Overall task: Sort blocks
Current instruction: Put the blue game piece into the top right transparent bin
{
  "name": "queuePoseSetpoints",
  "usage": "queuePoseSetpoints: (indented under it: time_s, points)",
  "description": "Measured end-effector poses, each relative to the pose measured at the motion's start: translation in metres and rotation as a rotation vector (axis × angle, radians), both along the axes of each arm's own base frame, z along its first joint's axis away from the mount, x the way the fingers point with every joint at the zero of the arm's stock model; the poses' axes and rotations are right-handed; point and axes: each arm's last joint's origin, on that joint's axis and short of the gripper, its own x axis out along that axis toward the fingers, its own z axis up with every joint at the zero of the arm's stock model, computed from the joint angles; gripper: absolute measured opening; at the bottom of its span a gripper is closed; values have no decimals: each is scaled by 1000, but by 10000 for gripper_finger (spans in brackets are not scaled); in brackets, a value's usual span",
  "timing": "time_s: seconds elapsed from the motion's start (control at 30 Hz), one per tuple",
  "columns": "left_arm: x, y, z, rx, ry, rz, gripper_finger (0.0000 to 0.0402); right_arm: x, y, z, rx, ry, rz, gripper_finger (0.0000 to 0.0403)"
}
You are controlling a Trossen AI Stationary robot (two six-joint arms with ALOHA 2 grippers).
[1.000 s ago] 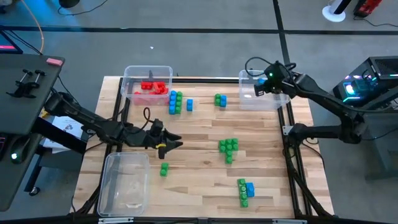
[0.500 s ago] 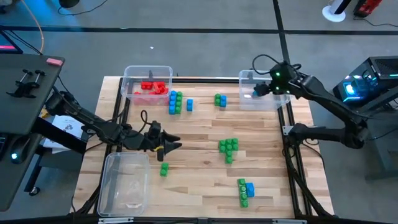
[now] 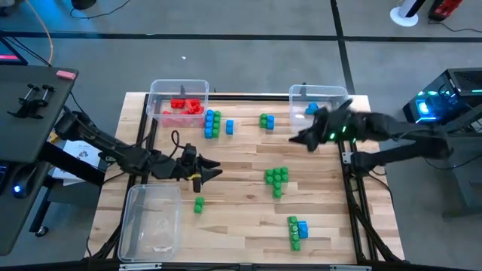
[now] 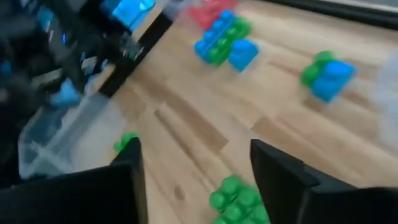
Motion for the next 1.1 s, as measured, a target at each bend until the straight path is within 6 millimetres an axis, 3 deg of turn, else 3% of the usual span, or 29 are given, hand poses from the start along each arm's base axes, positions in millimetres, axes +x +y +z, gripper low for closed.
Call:
queuePoseSetpoints:
  time_s: [0.17, 0.3, 0.6, 0.8, 0.97, 1.1]
  points:
    - [6, 12, 2, 6, -16, -29, 184, 36, 54, -22, -6, 67, 153, 74]
    - [8, 17, 4, -10, -26, -65, 184, 46, 96, -43, 64, 171, 312, 9]
    - [7, 17, 4, -27, -25, -85, 184, 42, 170, -86, 239, 439, 615, 2]
    - [7, 17, 4, -30, -25, -85, 184, 32, 215, -128, 282, 690, 916, 0]
    - [7, 17, 4, -29, -28, -52, 184, 40, 227, -152, 180, 702, 1013, 0]
    - [7, 18, 4, -44, -30, -46, 184, 46, 224, -159, 140, 701, 985, 0]
